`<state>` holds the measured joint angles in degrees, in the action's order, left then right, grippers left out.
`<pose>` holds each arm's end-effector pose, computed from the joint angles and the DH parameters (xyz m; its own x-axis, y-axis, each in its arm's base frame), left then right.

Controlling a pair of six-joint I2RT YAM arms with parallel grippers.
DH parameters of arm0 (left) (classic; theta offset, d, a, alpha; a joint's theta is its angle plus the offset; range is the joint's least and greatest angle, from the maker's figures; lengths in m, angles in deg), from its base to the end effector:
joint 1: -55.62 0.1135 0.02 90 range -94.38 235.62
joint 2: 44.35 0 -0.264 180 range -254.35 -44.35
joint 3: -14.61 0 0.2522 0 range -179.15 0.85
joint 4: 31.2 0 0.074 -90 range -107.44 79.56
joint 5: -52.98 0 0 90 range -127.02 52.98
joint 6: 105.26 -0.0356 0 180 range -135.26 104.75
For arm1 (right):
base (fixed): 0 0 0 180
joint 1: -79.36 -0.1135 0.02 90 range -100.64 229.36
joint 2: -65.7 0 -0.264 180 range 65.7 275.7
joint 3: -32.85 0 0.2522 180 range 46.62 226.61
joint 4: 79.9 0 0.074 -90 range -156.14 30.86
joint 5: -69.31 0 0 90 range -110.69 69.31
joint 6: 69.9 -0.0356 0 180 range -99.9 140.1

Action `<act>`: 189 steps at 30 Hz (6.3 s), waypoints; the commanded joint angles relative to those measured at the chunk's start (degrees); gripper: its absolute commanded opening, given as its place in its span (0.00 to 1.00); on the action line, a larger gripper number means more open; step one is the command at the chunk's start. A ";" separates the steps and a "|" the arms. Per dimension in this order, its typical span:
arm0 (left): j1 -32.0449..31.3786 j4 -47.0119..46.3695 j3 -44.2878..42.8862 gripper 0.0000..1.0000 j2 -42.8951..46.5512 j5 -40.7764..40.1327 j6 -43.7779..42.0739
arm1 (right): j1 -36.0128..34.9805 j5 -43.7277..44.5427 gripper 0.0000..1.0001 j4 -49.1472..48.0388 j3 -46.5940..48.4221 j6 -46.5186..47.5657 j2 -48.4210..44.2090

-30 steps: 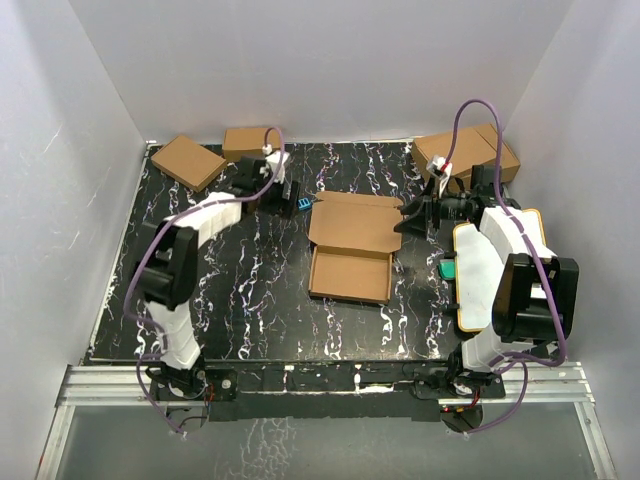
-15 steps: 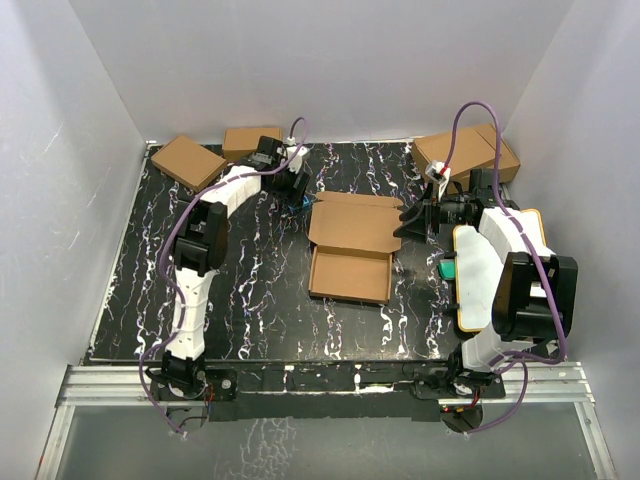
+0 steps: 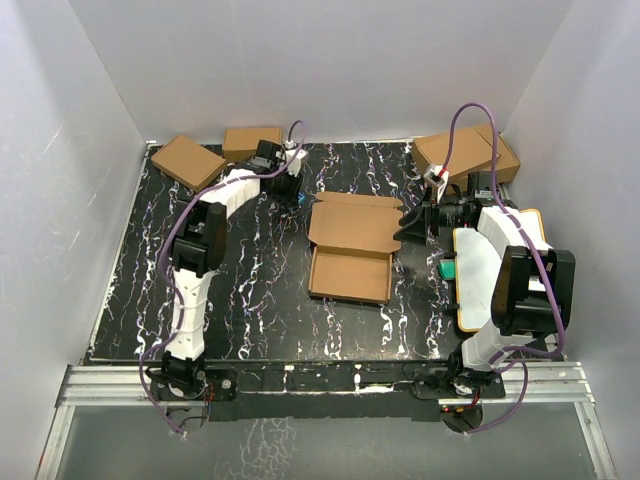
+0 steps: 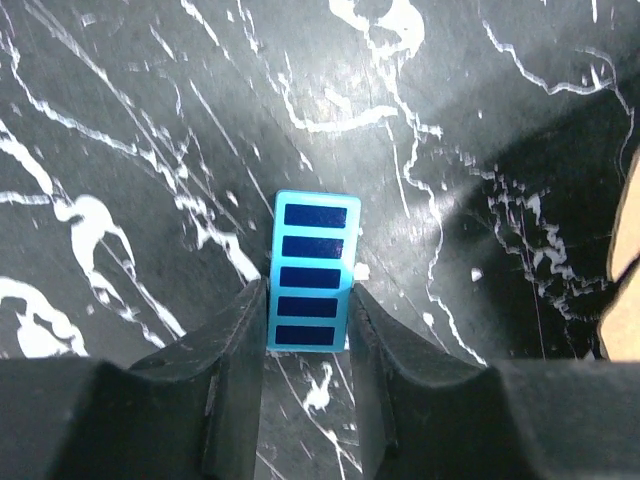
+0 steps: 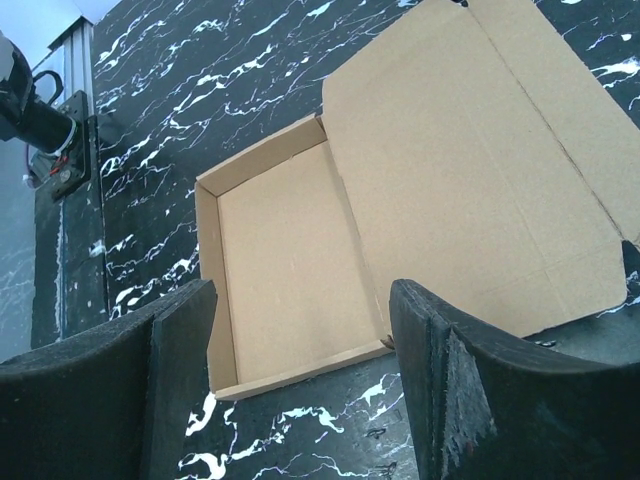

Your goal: Fold the paper box

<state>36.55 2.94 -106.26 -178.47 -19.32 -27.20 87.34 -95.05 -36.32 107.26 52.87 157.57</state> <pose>0.4901 -0.1809 0.1658 -0.5759 0.4076 -0.7087 0.6388 0.7654 -0.0789 0.3114 -0.0090 0.2285 -0.4989 -0.0774 -0.8632 -0.8258 0.3447 0.4464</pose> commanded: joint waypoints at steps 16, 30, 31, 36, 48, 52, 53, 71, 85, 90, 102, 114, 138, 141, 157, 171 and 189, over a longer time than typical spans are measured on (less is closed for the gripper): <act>0.26 -42.47 54.37 0.00 50.97 11.42 34.35 | -1.24 -14.47 0.72 -6.40 -1.09 -5.11 -1.10; -14.84 -86.20 79.34 0.00 59.28 7.50 61.03 | -9.44 -2.06 0.73 -76.11 -20.14 -72.65 -9.41; -16.02 -88.61 79.86 0.00 58.12 6.78 61.90 | -9.86 -0.44 0.73 -76.38 -20.49 -74.82 -9.35; -18.42 -100.00 79.64 0.00 50.73 6.02 66.21 | -12.13 2.62 0.73 -80.33 -21.42 -83.46 -9.08; -22.03 -96.95 75.24 0.00 44.64 5.11 63.20 | -13.87 0.05 0.72 -88.60 -22.89 -85.63 -8.47; -22.75 -70.90 71.14 0.00 48.62 1.98 49.69 | -10.66 -0.70 0.71 -53.11 -12.99 -54.58 -7.45; -23.22 -63.49 69.50 0.00 49.30 0.33 46.15 | -9.18 -0.88 0.71 -45.46 -10.51 -49.19 -6.80; -31.61 -14.83 44.37 0.23 32.89 -12.92 24.94 | -2.47 5.10 0.69 -39.95 -10.75 -43.53 -6.74; -31.85 -25.35 49.77 0.89 43.44 -20.84 27.07 | -2.28 5.92 0.69 -37.92 -10.39 -40.48 -6.70; -28.66 -36.35 59.40 0.97 53.91 -24.17 30.39 | -2.28 7.35 0.69 -35.31 -9.69 -37.21 -7.05; -5.25 -42.15 56.45 0.93 47.33 6.04 43.76 | -1.85 9.20 0.70 -32.64 -8.94 -33.60 -6.84; 4.02 -52.45 42.73 0.74 22.63 26.36 54.02 | -1.22 9.00 0.70 -32.55 -8.81 -33.47 -6.21; 3.16 -39.60 23.26 0.41 6.57 34.34 49.45 | -0.90 8.63 0.70 -32.29 -8.61 -33.42 -5.57; 2.73 -39.10 22.56 0.40 5.85 34.99 49.17 | -0.87 8.56 0.70 -32.28 -8.59 -33.39 -5.61; 2.43 -44.65 26.98 0.00 10.86 33.04 48.13 | -0.69 8.76 0.70 -31.79 -8.55 -33.01 -5.77; 2.43 -61.13 64.21 0.00 43.22 20.09 41.71 | -0.70 7.36 0.82 -31.84 -10.09 -25.44 -8.63; 2.38 -67.70 78.44 0.00 57.82 17.14 39.51 | -4.05 0.26 0.77 -40.21 -12.05 -33.96 1.22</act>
<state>38.99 -60.94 -28.54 -123.92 -3.35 14.20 83.76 -94.33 -73.82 91.98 19.32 155.76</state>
